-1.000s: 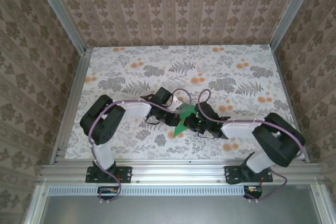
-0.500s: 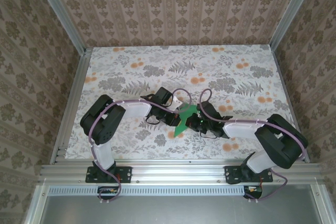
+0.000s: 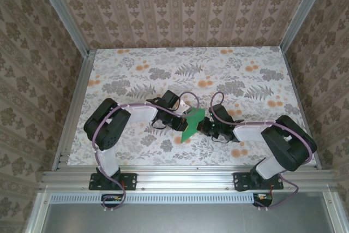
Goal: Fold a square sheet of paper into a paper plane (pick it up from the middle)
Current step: Third fold the triangle at the center of the table.
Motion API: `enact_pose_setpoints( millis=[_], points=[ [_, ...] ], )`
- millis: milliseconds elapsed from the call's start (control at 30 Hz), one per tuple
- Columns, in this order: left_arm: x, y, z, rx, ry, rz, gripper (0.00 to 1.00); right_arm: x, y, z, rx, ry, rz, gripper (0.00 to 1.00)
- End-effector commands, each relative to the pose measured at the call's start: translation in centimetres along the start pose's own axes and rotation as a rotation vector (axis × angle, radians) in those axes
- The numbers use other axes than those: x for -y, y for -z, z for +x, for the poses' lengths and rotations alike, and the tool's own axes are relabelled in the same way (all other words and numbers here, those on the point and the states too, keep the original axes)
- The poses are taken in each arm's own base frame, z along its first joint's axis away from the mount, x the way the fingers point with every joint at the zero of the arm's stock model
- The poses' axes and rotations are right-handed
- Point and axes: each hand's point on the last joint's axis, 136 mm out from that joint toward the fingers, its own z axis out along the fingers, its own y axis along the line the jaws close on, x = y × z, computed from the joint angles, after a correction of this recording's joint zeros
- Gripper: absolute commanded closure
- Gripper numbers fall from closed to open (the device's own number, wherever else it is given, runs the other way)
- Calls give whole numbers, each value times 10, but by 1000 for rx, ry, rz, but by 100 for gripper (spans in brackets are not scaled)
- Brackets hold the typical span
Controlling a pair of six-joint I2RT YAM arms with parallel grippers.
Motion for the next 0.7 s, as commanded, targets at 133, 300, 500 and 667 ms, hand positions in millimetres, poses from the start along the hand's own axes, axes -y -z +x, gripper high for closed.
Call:
enact_pose_setpoints(
  millis=[133, 300, 500, 667],
  points=[
    [-24, -12, 47, -153, 74, -81, 100, -8, 10, -16, 6, 29, -2, 92],
    [-24, -12, 46, -149, 74, -80, 100, 22, -6, -7, -30, -5, 60, 93],
    [-24, -12, 46, -150, 74, -80, 100, 15, 1, -10, -22, -2, 40, 93],
    [-24, -12, 47, -154, 73, -79, 100, -7, 21, -30, 33, 23, -11, 92]
  ],
)
